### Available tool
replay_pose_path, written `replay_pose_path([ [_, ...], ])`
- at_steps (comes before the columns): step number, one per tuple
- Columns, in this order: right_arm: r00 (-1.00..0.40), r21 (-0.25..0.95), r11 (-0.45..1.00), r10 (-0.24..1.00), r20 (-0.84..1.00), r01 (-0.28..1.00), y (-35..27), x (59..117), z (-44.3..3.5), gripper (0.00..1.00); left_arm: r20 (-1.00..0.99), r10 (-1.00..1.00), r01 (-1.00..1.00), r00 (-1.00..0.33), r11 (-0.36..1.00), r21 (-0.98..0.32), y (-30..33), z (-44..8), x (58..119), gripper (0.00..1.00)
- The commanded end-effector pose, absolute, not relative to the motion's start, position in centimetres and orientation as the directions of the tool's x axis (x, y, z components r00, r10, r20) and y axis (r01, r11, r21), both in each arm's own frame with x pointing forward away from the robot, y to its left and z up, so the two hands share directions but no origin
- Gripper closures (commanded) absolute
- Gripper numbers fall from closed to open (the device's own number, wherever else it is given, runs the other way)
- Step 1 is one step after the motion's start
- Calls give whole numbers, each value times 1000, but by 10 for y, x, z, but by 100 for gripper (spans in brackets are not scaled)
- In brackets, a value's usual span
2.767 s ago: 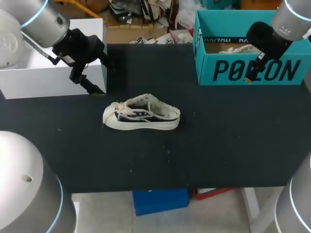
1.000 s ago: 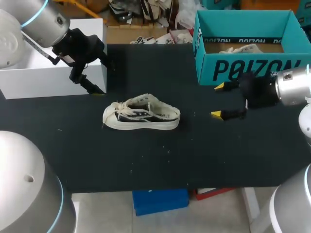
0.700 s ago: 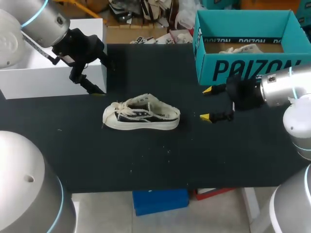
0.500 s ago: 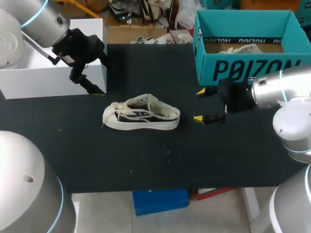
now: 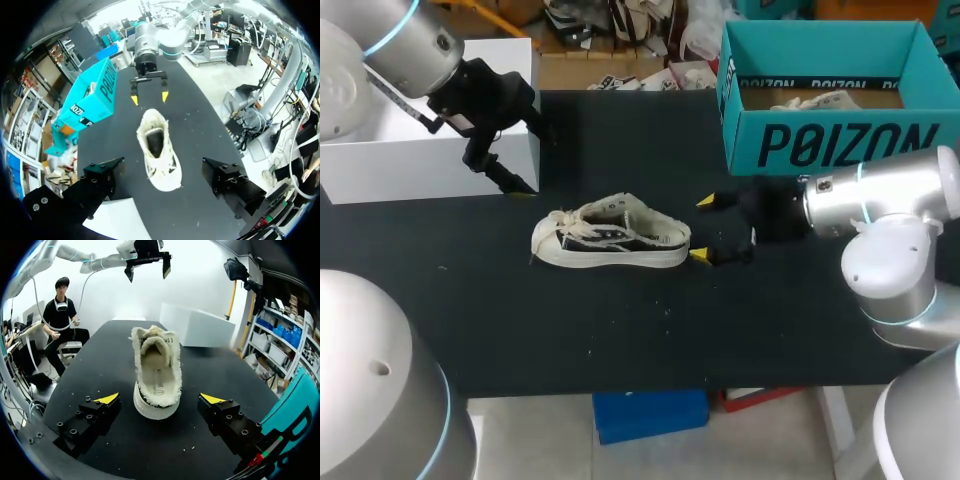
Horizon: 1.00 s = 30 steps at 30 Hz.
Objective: Take the shoe out of the shoebox, open the shoe tongue, remove and reinsert the insole, then place the shoe into the shoebox
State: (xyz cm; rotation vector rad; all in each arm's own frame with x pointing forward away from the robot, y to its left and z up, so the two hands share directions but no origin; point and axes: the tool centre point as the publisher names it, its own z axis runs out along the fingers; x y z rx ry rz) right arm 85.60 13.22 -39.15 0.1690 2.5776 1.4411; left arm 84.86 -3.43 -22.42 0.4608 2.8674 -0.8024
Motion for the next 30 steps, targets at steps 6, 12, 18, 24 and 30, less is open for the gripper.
replay_pose_path([
  [6,-982,855,518,170,-81,19,160,870,-411,0,-208,256,327,-944,810,-486,-34,-226,849,0],
  [12,-984,856,517,161,-70,23,168,871,-415,0,-208,256,327,-944,810,-486,-34,-226,849,0],
  [18,-985,857,515,159,-63,28,174,871,-419,0,-208,256,327,-944,810,-486,-34,-226,849,0],
  [24,-986,859,510,157,-52,35,180,869,-424,0,-208,256,327,-944,810,-486,-34,-226,849,0],
  [30,-988,861,506,151,-33,49,183,867,-431,0,-208,256,327,-944,810,-486,-34,-226,849,0],
])
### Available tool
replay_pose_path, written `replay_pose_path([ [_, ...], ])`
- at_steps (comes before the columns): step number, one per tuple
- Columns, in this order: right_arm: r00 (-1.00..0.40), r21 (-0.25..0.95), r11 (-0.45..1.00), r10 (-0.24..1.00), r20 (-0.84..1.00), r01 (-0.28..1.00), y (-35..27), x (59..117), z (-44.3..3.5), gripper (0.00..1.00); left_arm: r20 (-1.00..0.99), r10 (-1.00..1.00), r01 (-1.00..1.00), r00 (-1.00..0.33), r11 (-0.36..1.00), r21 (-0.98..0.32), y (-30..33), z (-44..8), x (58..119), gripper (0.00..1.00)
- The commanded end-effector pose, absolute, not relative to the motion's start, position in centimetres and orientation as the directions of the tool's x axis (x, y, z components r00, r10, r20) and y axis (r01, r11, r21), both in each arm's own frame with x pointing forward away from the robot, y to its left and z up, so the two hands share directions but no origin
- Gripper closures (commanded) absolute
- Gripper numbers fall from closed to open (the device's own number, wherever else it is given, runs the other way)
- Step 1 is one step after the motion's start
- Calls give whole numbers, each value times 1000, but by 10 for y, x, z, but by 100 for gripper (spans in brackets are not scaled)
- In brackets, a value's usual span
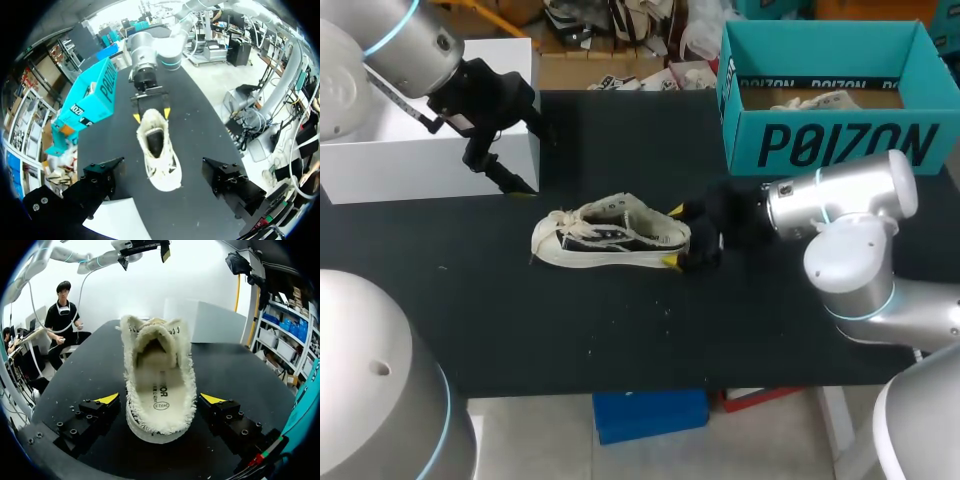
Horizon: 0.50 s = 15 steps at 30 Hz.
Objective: Take the shoe out of the shoebox, open the shoe tongue, remove and reinsert the insole, then place the shoe into the shoebox
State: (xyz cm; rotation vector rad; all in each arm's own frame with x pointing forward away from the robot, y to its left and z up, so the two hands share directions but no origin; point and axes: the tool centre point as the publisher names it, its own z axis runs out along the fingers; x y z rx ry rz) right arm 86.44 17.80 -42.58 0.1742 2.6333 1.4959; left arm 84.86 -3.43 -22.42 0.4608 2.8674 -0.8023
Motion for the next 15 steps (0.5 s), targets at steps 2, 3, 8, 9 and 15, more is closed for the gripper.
replay_pose_path([
  [2,-988,866,498,153,-32,49,183,868,-433,0,-208,256,327,-944,810,-486,-34,-226,849,0],
  [3,-988,867,496,152,-31,49,184,868,-435,0,-208,256,327,-944,810,-486,-34,-226,849,0],
  [8,-988,864,501,150,-33,48,186,869,-437,100,-208,256,327,-944,810,-486,-34,-226,849,0],
  [9,-988,864,501,150,-33,48,186,869,-437,100,-208,256,327,-944,810,-486,-34,-226,849,0],
  [15,-988,864,501,150,-33,48,186,869,-437,100,-208,256,327,-944,810,-486,-34,-226,849,0],
])
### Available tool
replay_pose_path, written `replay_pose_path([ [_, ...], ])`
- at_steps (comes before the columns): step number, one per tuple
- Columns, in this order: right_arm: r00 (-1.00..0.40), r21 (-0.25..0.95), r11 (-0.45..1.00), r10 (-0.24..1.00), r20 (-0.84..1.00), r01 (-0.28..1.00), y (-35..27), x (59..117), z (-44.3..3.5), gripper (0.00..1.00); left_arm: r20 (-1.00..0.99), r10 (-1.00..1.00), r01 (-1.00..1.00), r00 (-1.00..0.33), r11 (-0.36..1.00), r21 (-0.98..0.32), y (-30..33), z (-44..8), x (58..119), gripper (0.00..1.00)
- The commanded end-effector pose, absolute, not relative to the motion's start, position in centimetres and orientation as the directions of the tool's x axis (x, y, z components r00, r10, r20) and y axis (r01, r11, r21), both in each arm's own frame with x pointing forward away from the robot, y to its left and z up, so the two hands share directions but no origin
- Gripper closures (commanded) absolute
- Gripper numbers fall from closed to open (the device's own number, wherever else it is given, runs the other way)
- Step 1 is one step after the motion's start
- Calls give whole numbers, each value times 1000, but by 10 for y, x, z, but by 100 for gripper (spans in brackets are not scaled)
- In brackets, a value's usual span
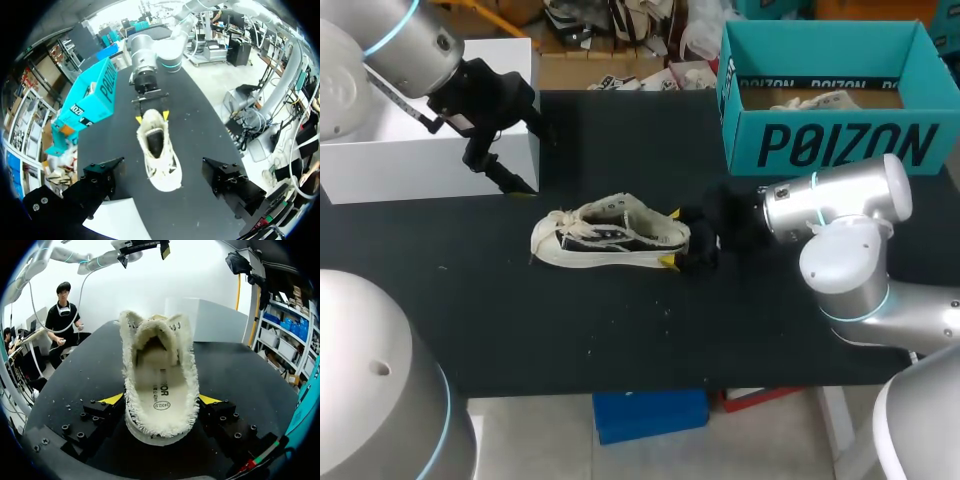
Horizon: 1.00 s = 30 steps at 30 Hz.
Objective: Take the shoe out of the shoebox, open the shoe tongue, remove and reinsert the insole, then place the shoe into the shoebox
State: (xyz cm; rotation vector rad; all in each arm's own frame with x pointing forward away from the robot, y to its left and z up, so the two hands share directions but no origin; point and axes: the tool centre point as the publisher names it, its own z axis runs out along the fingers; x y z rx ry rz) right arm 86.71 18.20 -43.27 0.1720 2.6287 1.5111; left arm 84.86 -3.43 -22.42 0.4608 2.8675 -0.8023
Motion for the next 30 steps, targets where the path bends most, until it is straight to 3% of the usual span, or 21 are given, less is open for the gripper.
replay_pose_path([
  [1,-988,864,501,150,-33,48,186,869,-437,100,-208,256,327,-944,810,-486,-34,-226,849,0],
  [4,-988,864,501,150,-33,48,186,869,-437,100,-72,93,115,-993,903,-414,-30,-225,850,0],
  [10,-988,864,501,150,-33,48,186,869,-437,100,-30,-138,-127,-990,962,-242,-42,-218,842,0],
  [25,-988,864,501,150,-33,48,186,869,-437,100,-34,-136,-121,-990,953,-279,-46,-216,841,0],
  [27,-988,864,501,150,-33,48,186,869,-437,100,17,-345,-342,-938,922,-183,-57,-222,857,0],
  [30,-988,864,501,150,-33,48,186,869,-437,100,19,-692,-690,-722,721,57,-69,-239,876,0],
])
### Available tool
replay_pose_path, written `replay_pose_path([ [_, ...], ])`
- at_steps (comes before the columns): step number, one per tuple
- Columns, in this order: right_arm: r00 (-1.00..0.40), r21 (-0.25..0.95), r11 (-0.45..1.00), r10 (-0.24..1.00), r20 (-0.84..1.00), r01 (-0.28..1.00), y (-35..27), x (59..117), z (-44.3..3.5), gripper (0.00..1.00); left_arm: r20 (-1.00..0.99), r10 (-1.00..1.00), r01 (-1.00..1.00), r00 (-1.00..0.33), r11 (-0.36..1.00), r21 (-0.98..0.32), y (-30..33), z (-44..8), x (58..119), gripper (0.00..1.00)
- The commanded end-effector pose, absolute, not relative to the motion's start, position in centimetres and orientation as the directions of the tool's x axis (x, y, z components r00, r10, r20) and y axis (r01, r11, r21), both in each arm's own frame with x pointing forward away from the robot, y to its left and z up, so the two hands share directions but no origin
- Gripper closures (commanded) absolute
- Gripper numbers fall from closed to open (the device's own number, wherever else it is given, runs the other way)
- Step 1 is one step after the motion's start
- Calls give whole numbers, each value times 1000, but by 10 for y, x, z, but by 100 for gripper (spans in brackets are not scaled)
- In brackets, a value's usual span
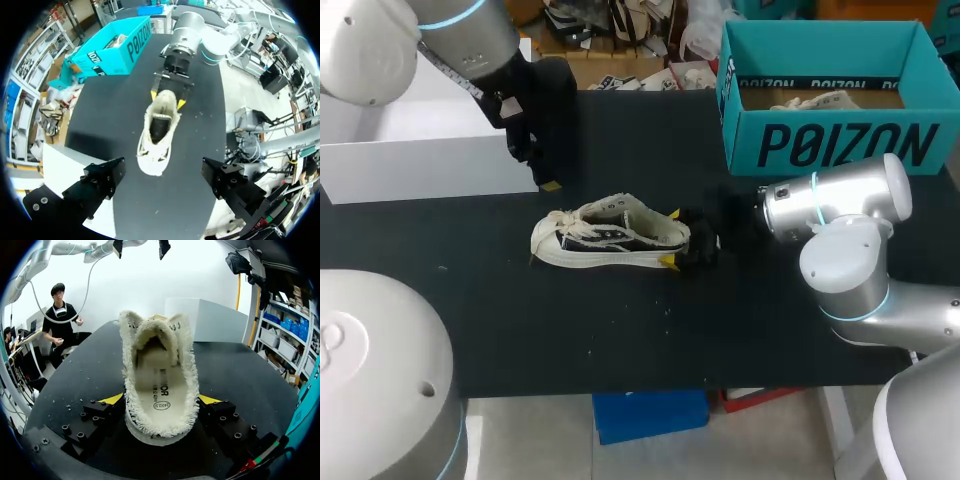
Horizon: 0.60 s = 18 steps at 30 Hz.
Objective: Take the shoe out of the shoebox, open the shoe tongue, remove and reinsert the insole, then place the shoe into the shoebox
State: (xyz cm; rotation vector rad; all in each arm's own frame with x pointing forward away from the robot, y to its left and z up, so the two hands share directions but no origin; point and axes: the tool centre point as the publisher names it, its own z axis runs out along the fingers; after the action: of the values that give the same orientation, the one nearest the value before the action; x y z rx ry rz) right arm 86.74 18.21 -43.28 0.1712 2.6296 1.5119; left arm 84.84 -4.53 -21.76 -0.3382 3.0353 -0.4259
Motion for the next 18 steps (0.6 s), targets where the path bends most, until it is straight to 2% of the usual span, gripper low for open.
replay_pose_path([
  [1,-988,864,501,150,-33,48,186,869,-437,100,7,-787,-779,-617,613,132,-69,-244,880,0],
  [2,-988,864,501,150,-33,48,186,869,-437,100,-3,-868,-849,-497,486,206,-68,-249,884,0],
  [3,-988,864,501,150,-33,48,186,869,-437,100,-100,-924,-905,-369,332,267,-66,-254,887,0],
  [7,-988,864,501,150,-33,48,186,869,-437,100,-154,-953,-933,-262,210,292,-64,-257,887,0],
  [18,-988,864,501,150,-33,48,186,869,-437,100,-156,-953,-934,-258,205,293,-64,-257,887,0],
])
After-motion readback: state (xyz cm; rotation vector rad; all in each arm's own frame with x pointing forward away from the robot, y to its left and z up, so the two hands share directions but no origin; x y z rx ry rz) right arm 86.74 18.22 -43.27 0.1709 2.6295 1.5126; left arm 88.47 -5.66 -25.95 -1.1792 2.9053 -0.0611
